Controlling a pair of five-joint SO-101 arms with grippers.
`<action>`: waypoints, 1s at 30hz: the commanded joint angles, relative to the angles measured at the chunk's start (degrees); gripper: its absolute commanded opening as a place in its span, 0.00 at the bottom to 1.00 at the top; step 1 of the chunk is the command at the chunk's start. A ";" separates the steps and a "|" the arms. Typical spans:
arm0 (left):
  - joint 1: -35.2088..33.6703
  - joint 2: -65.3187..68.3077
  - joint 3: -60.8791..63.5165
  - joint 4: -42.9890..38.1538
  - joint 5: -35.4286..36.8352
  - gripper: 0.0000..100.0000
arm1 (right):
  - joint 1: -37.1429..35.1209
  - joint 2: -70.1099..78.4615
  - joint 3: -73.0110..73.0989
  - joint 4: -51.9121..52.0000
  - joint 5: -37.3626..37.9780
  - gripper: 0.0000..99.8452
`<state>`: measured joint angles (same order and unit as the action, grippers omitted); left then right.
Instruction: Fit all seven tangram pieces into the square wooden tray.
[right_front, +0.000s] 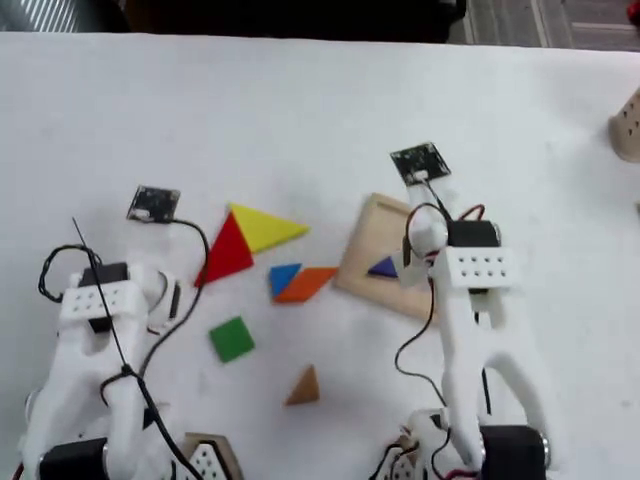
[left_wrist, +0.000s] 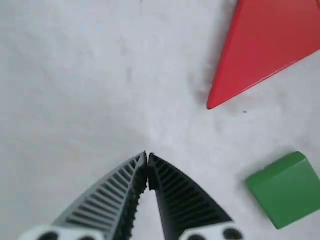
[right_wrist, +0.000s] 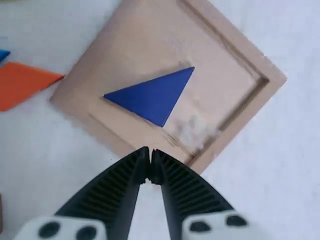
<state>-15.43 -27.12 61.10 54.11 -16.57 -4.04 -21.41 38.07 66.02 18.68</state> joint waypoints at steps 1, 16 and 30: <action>-0.75 -1.63 -0.26 -0.97 -0.53 0.02 | -0.66 4.26 -0.62 -8.75 -3.43 0.02; -0.66 -1.89 0.53 -1.41 -0.62 0.02 | 3.56 10.59 5.54 -22.37 -5.01 0.02; -0.75 -1.89 0.53 -1.41 -0.62 0.02 | 4.44 20.26 -0.18 -24.04 -4.48 0.02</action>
<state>-15.78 -27.12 62.15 53.58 -16.57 0.97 -0.84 40.26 41.32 14.11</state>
